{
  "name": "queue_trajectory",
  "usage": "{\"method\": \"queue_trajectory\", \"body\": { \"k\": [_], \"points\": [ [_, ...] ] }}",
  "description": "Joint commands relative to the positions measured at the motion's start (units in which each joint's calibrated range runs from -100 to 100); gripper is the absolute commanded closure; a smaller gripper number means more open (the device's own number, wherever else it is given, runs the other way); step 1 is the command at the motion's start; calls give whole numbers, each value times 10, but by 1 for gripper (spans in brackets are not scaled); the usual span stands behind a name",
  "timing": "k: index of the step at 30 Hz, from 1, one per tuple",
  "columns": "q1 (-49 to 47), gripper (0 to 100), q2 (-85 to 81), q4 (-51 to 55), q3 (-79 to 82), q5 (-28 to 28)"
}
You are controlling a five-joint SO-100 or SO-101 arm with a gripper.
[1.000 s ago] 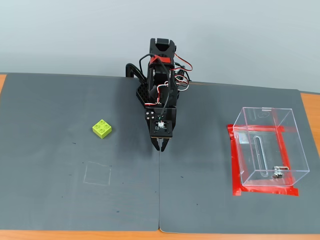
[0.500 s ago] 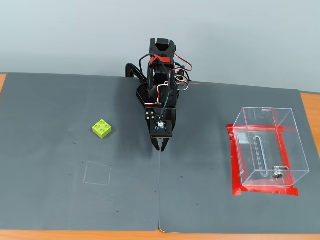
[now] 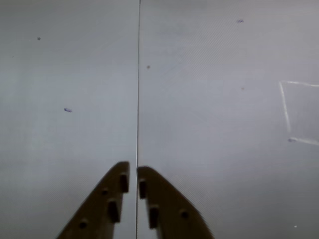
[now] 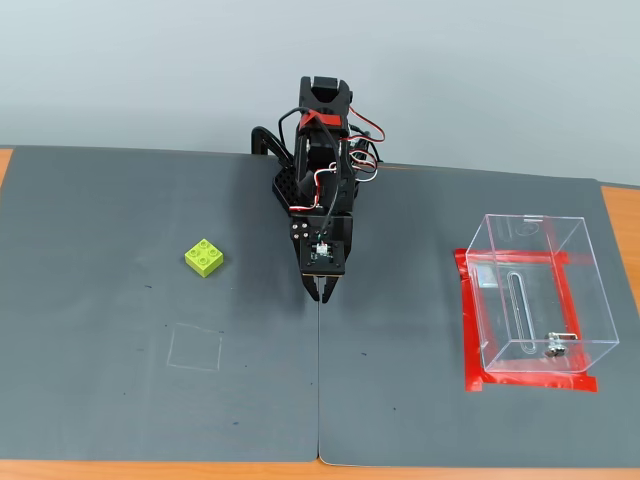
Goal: Pick the green lego block and place it into the transparent box
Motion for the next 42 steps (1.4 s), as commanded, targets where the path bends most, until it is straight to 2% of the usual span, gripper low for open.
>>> {"method": "queue_trajectory", "body": {
  "k": [1,33,42],
  "points": [
    [4,98,-6,-1,3,0],
    [4,98,-4,7,-3,-3],
    [21,98,42,112,-139,-4]
  ]
}}
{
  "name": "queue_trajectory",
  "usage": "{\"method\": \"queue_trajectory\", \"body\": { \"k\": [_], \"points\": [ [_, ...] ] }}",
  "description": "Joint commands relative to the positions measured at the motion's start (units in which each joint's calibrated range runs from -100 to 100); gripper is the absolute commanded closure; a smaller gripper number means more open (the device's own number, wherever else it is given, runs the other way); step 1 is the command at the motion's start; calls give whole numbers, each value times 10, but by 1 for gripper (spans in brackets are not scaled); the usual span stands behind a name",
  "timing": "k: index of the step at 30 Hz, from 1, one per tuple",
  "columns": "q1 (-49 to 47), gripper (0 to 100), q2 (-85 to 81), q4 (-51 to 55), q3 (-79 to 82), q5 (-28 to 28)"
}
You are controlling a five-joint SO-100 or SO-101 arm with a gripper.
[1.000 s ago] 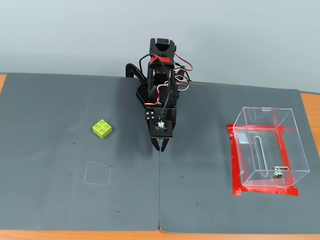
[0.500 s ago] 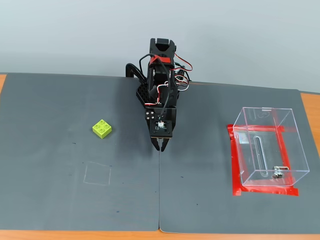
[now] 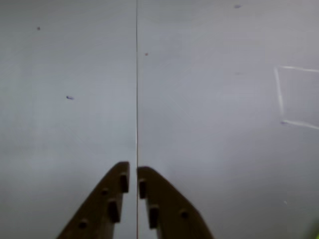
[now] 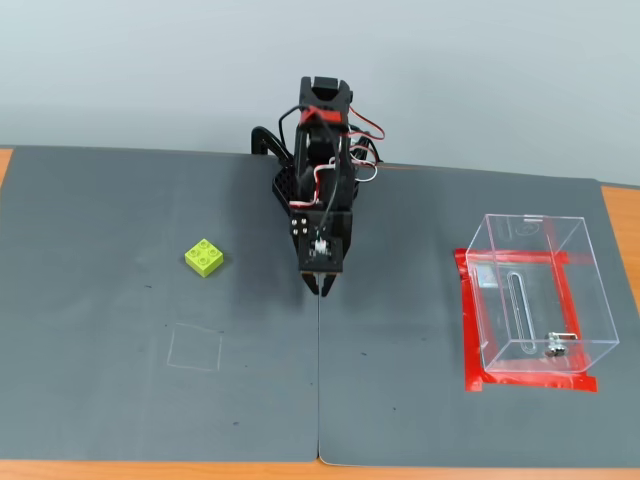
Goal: Pick the green lego block and place it into the transparent box
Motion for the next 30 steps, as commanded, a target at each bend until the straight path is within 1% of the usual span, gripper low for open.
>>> {"method": "queue_trajectory", "body": {
  "k": [1,7,11,16,21,27,30],
  "points": [
    [16,98,59,38,-77,0],
    [11,98,195,51,-155,-1],
    [22,98,257,48,-231,-1],
    [87,98,320,75,-317,-1],
    [161,98,368,138,-395,4],
    [234,98,398,222,-423,4],
    [256,98,409,233,-450,12]
  ]
}}
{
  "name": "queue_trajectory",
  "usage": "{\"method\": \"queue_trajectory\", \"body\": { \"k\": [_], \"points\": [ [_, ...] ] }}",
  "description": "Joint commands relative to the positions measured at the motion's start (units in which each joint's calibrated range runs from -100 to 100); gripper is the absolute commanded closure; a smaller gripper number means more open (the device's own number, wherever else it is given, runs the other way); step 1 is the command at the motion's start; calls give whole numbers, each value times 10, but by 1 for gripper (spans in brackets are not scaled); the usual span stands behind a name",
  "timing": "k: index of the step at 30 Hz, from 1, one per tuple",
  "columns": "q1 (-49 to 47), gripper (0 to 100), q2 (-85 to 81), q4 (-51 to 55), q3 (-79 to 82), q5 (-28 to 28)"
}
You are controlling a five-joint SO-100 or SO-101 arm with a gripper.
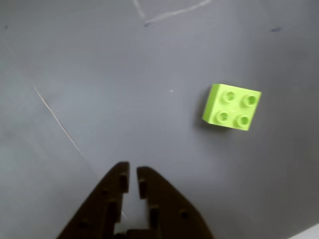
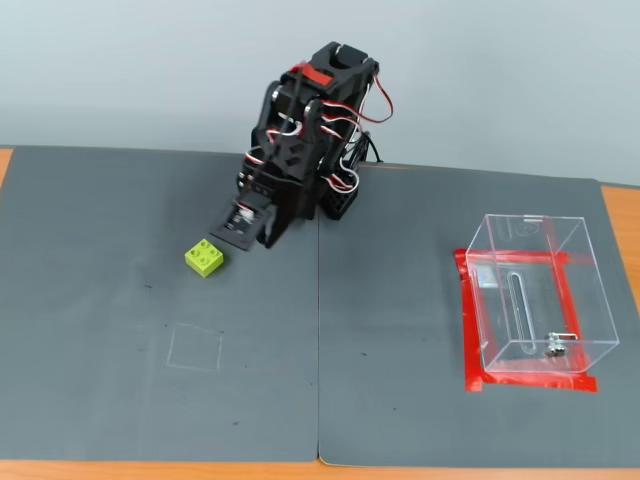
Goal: Pick the green lego block and place it into the transparent box
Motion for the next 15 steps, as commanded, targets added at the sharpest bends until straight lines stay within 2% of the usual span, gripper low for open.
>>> {"method": "queue_trajectory", "body": {
  "k": [1,6,11,15],
  "points": [
    [30,98,16,17,-58,19],
    [80,95,56,17,-114,73],
    [137,74,125,28,-168,139],
    [167,70,164,32,-205,161]
  ]
}}
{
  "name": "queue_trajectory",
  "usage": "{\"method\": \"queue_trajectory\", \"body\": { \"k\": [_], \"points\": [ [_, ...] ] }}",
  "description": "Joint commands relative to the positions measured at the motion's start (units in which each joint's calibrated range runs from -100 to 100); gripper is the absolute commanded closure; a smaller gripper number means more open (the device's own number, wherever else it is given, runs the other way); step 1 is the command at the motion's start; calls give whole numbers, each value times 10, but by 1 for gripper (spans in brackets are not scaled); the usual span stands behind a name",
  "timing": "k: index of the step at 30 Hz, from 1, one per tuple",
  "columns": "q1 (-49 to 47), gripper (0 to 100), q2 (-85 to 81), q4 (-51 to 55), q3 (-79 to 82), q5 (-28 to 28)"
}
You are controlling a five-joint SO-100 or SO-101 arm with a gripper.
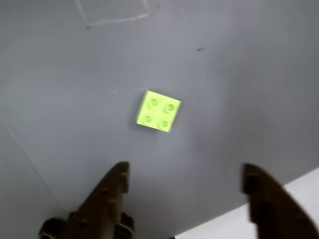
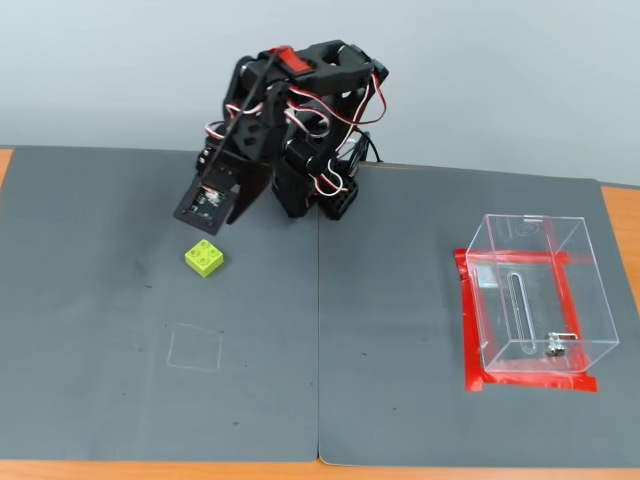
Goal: Pick the green lego block and place it into the transparent box
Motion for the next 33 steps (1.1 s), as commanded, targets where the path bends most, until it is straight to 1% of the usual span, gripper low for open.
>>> {"method": "queue_trajectory", "body": {
  "k": [1,6,14,19,26,33],
  "points": [
    [32,70,34,3,-54,24],
    [76,69,66,-8,-68,31],
    [119,69,91,-71,-54,35],
    [138,70,95,-144,23,34],
    [135,70,95,-226,99,30],
    [107,70,95,-241,121,26]
  ]
}}
